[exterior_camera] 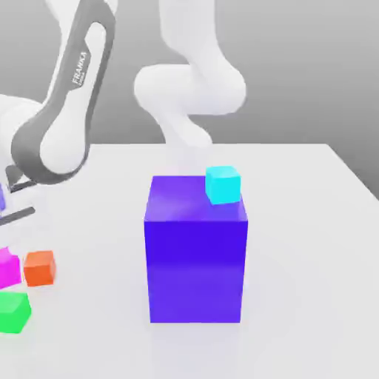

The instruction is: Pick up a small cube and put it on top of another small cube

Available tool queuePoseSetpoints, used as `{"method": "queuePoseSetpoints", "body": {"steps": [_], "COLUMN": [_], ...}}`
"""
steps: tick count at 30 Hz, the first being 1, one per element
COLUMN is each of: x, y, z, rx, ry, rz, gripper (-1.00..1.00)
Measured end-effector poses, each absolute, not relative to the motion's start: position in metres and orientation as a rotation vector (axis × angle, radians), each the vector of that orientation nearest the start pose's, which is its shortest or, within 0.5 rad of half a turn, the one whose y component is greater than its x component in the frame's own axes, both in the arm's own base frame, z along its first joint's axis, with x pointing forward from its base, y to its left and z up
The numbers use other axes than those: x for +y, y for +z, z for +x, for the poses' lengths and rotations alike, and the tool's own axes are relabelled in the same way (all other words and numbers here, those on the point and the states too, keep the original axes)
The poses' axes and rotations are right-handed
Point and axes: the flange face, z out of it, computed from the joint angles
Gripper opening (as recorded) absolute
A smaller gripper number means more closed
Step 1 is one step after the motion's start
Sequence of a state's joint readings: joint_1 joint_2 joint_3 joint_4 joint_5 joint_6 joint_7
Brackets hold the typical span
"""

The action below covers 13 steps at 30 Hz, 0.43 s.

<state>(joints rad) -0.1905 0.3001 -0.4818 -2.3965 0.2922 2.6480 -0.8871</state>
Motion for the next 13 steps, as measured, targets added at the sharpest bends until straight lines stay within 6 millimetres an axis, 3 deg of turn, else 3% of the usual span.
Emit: {"method": "queuePoseSetpoints", "body": {"steps": [1,2,8,13], "x": [-0.323,-0.324,-0.324,-0.324], "y": [0.194,0.184,0.179,0.226], "z": [0.379,0.378,0.377,0.379], "rx": [0.043,0.045,0.047,0.045], "ry": [-0.001,0.0,0.0,-0.003], "rz": [-3.142,-3.141,-3.141,-3.143], "gripper": [-1.0,1.0,1.0,1.0]}}
